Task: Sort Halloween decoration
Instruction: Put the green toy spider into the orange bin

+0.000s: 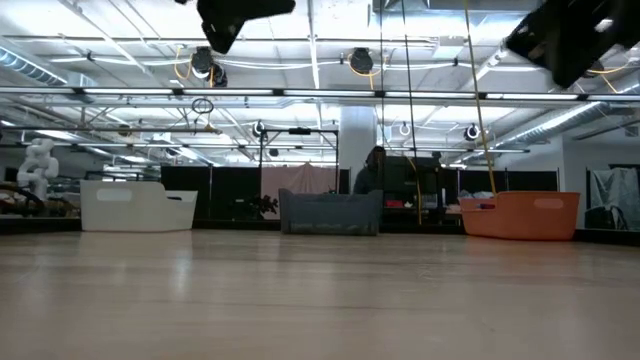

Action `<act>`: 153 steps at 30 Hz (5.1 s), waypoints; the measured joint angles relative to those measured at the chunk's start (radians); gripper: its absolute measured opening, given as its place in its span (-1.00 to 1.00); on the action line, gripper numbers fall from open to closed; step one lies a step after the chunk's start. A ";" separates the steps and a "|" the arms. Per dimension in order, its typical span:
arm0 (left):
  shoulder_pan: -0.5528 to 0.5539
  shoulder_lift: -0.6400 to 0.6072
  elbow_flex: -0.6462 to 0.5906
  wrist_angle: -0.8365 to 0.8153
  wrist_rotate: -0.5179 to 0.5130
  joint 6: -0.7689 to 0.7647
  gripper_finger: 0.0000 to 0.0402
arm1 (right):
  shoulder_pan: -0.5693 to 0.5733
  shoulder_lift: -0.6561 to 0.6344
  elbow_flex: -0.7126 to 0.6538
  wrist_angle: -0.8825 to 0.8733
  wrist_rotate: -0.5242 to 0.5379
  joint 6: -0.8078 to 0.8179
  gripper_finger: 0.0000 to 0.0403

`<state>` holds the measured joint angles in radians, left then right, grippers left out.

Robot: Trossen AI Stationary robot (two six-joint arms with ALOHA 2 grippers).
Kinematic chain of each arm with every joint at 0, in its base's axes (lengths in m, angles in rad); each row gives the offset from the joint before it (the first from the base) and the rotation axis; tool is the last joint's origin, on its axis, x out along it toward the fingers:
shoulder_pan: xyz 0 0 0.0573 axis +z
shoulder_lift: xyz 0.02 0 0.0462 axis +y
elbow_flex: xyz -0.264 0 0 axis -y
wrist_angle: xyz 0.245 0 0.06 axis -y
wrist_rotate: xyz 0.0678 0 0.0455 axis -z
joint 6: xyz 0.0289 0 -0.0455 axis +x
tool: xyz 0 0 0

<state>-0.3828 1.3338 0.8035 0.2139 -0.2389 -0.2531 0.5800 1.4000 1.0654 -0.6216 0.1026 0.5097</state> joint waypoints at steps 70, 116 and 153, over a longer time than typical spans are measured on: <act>-0.107 0.137 -0.001 0.017 -0.163 -0.030 -0.14 | 0.439 0.583 0.233 0.066 0.169 0.575 -0.60; -0.135 0.136 -0.001 0.012 -0.171 -0.022 -0.14 | 0.403 0.585 0.251 0.056 0.262 0.496 -0.97; -0.196 0.136 -0.001 0.029 -0.192 -0.030 -0.14 | 0.215 0.551 -0.271 1.980 0.564 -0.352 -1.00</act>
<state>-0.5786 1.4696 0.8028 0.2424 -0.4313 -0.2829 0.7948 1.9514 0.7948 1.3588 0.6665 0.1580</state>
